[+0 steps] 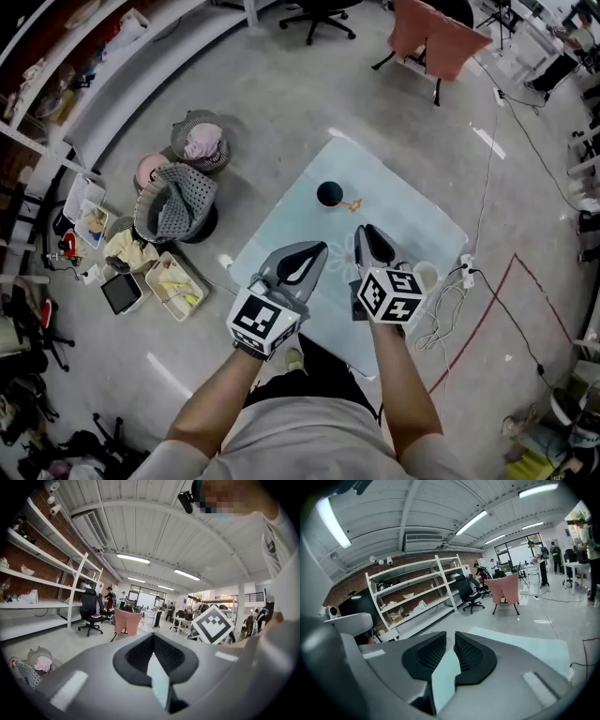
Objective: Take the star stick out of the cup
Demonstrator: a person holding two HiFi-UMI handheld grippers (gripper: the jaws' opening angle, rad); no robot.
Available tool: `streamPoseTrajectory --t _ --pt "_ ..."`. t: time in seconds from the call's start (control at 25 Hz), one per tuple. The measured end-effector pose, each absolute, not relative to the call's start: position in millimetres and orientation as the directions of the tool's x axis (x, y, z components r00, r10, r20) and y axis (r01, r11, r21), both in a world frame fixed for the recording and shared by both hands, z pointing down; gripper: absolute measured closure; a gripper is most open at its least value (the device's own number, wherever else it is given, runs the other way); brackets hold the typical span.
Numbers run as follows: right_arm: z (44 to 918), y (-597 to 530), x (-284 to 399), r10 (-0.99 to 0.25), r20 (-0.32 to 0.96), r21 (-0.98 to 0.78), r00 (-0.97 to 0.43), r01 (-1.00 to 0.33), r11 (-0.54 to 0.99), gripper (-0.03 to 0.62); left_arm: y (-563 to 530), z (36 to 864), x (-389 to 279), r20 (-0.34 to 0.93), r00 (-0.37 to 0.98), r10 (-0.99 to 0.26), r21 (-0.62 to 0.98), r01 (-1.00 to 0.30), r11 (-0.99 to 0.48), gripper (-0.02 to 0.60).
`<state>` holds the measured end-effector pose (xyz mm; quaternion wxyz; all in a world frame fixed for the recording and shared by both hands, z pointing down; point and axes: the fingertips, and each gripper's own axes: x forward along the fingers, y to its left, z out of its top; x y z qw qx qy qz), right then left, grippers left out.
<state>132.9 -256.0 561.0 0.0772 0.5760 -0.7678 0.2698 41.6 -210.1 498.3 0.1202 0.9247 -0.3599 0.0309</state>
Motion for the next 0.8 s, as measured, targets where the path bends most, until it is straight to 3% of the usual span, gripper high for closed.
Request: streamPoseTrajectory --t 0.8 --pt "668 -321 146 -0.749 0.570 -0.489 -0.338 -0.872 0.022 0.526 -261 567 60 0.258 0.729 -0.634 0.235 -0.684 -0.690 0.575"
